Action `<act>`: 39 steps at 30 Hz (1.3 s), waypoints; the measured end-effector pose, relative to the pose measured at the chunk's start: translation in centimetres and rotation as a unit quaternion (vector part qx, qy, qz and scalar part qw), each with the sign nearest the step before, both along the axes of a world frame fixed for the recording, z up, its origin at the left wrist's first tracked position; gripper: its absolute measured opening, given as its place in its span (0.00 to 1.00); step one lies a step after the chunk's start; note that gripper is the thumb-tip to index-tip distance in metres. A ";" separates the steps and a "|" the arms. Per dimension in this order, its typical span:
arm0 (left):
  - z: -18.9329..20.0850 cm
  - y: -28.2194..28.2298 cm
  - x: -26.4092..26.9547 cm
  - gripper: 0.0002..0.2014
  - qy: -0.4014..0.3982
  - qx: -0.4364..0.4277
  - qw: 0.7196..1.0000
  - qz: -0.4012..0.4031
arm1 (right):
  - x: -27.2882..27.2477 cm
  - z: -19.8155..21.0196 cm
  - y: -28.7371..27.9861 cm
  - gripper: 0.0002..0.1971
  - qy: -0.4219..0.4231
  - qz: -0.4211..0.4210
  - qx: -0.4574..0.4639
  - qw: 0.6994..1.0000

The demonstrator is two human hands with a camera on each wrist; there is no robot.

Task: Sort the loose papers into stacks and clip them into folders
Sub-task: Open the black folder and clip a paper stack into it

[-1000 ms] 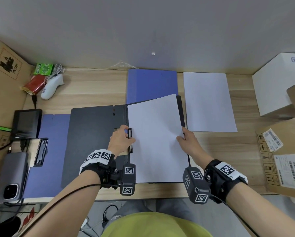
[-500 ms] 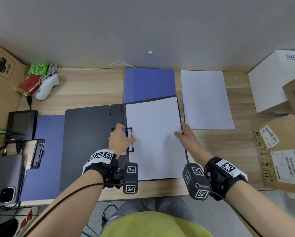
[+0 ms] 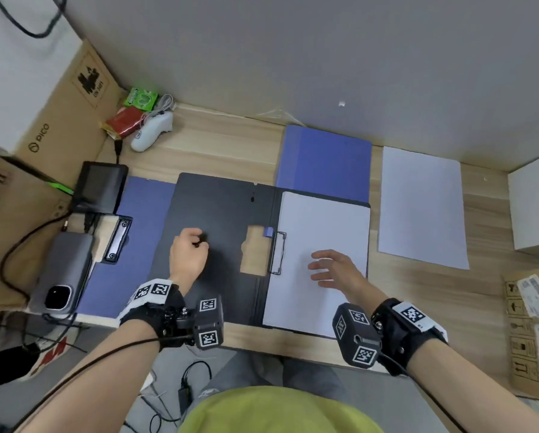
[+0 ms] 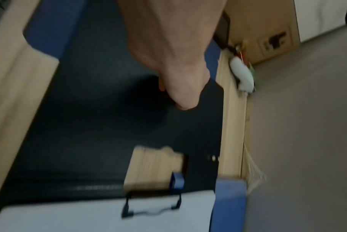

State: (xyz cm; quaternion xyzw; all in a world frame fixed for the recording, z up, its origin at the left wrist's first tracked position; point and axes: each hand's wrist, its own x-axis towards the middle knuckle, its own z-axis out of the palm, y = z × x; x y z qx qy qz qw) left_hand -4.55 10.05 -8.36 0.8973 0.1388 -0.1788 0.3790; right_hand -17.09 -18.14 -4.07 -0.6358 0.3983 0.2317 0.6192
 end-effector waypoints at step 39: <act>15.2 -5.4 2.4 0.20 0.245 -0.359 0.841 -0.323 | 5.5 10.0 4.7 0.36 -0.121 0.074 0.189 0.972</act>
